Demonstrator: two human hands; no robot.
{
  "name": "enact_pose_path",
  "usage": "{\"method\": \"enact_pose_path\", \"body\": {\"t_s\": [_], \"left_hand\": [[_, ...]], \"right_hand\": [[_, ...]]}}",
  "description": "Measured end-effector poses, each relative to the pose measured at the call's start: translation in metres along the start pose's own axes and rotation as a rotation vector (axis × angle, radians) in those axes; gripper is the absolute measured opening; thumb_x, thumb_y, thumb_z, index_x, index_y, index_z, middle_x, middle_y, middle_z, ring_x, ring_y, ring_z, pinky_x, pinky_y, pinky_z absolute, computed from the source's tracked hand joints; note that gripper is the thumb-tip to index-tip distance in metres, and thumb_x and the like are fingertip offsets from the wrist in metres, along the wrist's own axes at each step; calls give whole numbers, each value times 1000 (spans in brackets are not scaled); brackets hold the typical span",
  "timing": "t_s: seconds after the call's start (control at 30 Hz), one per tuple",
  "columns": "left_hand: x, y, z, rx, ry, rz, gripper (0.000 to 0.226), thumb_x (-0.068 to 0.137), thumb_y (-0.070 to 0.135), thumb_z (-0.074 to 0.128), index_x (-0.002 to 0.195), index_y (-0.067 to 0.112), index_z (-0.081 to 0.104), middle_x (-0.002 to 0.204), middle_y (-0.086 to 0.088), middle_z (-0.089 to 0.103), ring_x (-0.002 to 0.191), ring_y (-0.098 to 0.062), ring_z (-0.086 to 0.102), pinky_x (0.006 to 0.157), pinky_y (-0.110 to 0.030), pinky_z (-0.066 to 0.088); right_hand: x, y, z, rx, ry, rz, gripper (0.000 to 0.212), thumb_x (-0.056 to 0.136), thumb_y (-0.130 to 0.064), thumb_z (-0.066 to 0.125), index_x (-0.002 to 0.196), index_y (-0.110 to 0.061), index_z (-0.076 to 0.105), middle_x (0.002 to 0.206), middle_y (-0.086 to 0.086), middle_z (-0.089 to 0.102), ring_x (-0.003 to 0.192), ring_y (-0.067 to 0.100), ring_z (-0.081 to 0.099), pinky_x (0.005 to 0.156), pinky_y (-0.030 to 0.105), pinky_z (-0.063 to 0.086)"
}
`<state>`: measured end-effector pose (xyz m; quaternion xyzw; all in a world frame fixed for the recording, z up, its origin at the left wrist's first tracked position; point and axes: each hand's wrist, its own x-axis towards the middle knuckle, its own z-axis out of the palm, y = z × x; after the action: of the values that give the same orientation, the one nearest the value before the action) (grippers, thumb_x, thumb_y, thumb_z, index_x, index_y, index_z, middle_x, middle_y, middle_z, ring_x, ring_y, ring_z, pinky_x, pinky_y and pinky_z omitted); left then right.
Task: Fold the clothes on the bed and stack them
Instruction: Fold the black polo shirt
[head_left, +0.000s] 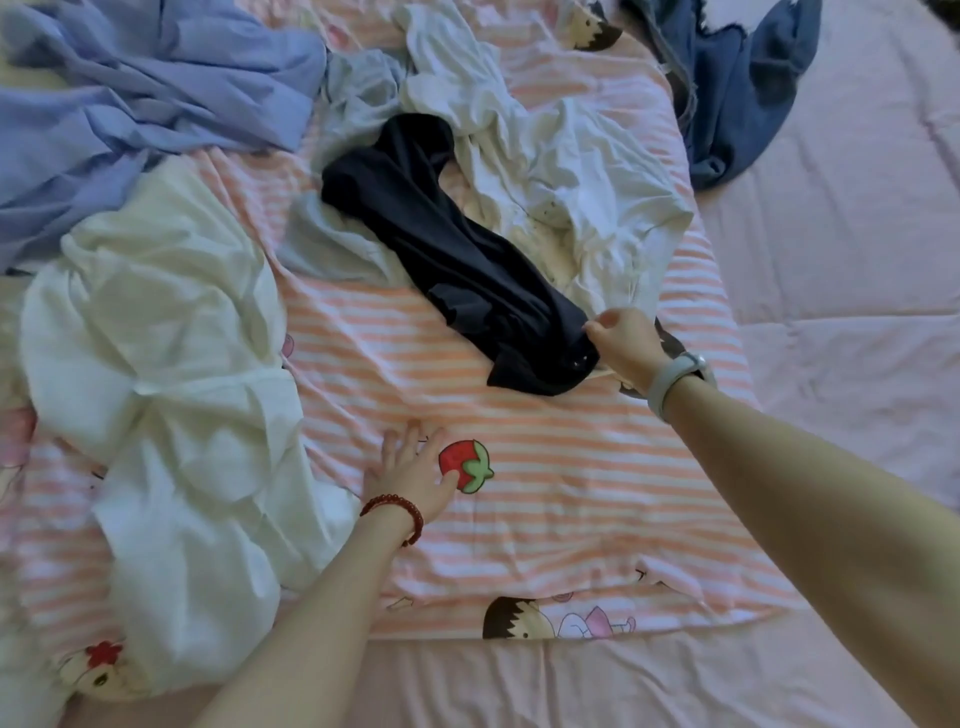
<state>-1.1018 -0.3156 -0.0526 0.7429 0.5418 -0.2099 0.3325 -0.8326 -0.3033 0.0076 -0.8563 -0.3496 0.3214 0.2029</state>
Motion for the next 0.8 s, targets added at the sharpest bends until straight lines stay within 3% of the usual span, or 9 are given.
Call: {"method": "enact_pose_path", "body": {"t_s": [0.1, 0.17, 0.2, 0.27, 0.33, 0.47, 0.53, 0.7, 0.8], "left_hand": [[-4, 3, 1, -118, 36, -1, 58, 96, 37, 41, 148, 25, 18, 158, -2, 2, 144, -25, -5, 116, -41, 14], [-6, 3, 3, -156, 76, 14, 56, 95, 35, 43, 146, 21, 23, 156, -3, 9, 144, -24, 0, 116, -38, 13], [-7, 3, 4, -176, 95, 20, 55, 95, 34, 44, 145, 20, 25, 155, -2, 12, 144, -24, 4, 116, -37, 14], [-10, 6, 5, -236, 129, 25, 54, 95, 30, 46, 144, 17, 28, 152, -4, 19, 141, -25, 14, 115, -37, 19], [-16, 10, 5, -327, 190, 32, 55, 93, 30, 50, 143, 16, 30, 149, -6, 26, 136, -25, 26, 112, -41, 28], [-49, 42, -8, -554, 434, 146, 66, 88, 31, 59, 145, 23, 25, 151, 0, 23, 137, -18, 26, 111, -35, 30], [-72, 68, -20, -606, 574, 316, 75, 83, 40, 63, 144, 29, 22, 152, 1, 21, 139, -11, 21, 112, -30, 27], [-114, 116, -60, -557, 793, 627, 82, 80, 62, 54, 145, 29, 16, 152, 1, 17, 140, -27, 23, 104, -53, 37], [-138, 142, -97, -527, 802, 730, 67, 81, 55, 57, 137, 24, 38, 132, 11, 46, 123, -11, 46, 101, -36, 41]], "right_hand": [[-5, -2, -3, -18, 4, -37, 37, 90, -27, 54, 110, 4, 57, 104, 20, 62, 100, 35, 57, 81, 39, 46], [-9, -5, -4, -31, -73, 28, 59, 89, -40, 57, 135, -7, 39, 128, 15, 49, 123, 33, 42, 98, 42, 37], [-8, -5, -4, -93, -101, 32, 57, 89, -40, 56, 135, -11, 39, 128, 13, 47, 126, 33, 38, 100, 42, 34], [-7, -6, -2, -189, -73, -24, 24, 90, -27, 52, 110, -14, 56, 100, 9, 55, 113, 33, 47, 90, 41, 37], [-13, -9, -3, -80, 17, -117, 10, 88, -16, 48, 83, -11, 54, 73, 3, 51, 84, 28, 54, 67, 32, 39], [-56, -21, -24, 420, 39, -256, 16, 89, -13, 54, 103, -17, 48, 74, 6, 54, 66, 17, 52, 53, 19, 41], [-84, -32, -43, 501, 5, -401, 21, 89, -9, 56, 103, -23, 49, 72, 21, 53, 58, 23, 48, 53, 28, 40], [-140, -61, -114, 691, -26, -512, 20, 90, -3, 57, 92, -22, 52, 69, 16, 55, 60, 18, 52, 55, 32, 44], [-165, -64, -144, 678, -49, -525, 20, 88, -4, 60, 93, -21, 49, 68, 7, 60, 60, 14, 57, 55, 31, 48]]}}
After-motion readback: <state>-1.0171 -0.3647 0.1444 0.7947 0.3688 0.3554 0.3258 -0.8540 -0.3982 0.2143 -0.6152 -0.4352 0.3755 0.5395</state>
